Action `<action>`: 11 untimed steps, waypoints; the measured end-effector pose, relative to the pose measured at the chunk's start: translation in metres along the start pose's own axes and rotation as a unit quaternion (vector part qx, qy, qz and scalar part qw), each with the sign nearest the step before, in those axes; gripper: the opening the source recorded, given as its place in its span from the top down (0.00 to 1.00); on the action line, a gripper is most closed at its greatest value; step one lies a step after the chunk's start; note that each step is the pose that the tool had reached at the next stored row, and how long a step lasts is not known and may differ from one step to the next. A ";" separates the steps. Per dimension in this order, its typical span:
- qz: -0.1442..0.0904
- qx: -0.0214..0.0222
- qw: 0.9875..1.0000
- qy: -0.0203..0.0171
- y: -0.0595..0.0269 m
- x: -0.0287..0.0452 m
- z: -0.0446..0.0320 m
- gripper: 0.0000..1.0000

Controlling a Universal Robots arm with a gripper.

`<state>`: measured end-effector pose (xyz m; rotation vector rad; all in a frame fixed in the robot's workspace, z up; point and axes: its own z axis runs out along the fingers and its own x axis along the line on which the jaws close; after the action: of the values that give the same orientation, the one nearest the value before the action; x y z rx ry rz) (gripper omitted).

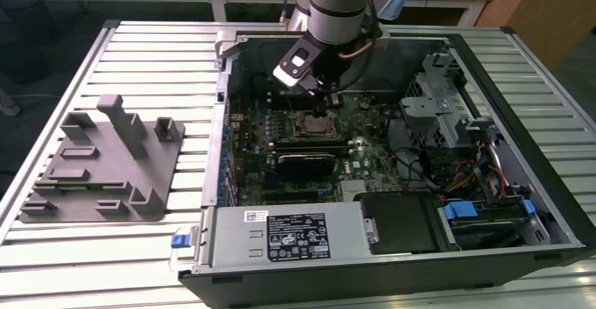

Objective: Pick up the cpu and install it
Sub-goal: 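Close the cpu cover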

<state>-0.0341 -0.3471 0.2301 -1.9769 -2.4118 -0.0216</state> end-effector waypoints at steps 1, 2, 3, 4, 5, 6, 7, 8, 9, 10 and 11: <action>-0.009 0.000 1.000 0.000 0.0000 0.0000 0.0000 0.89; -0.018 0.000 1.000 0.000 0.0000 0.0000 0.0000 0.89; -0.027 0.001 1.000 0.000 0.0000 0.0000 0.0001 0.89; -0.036 0.001 0.999 0.000 0.0000 0.0000 0.0001 0.89; -0.045 0.001 0.999 0.000 0.0000 0.0000 0.0001 0.89; -0.054 0.001 0.999 0.000 0.0000 0.0000 0.0001 0.89; -0.064 0.002 0.998 0.000 0.0000 0.0000 0.0002 0.89; -0.072 0.002 0.997 0.000 0.0000 0.0000 0.0002 0.89; -0.082 0.002 0.997 0.000 0.0000 0.0000 0.0002 0.89; -0.091 0.002 0.996 0.000 0.0000 0.0000 0.0002 0.89; -0.100 0.003 0.995 0.000 0.0000 0.0000 0.0003 0.89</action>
<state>-0.0341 -0.3471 0.2298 -1.7261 -2.5956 -0.0178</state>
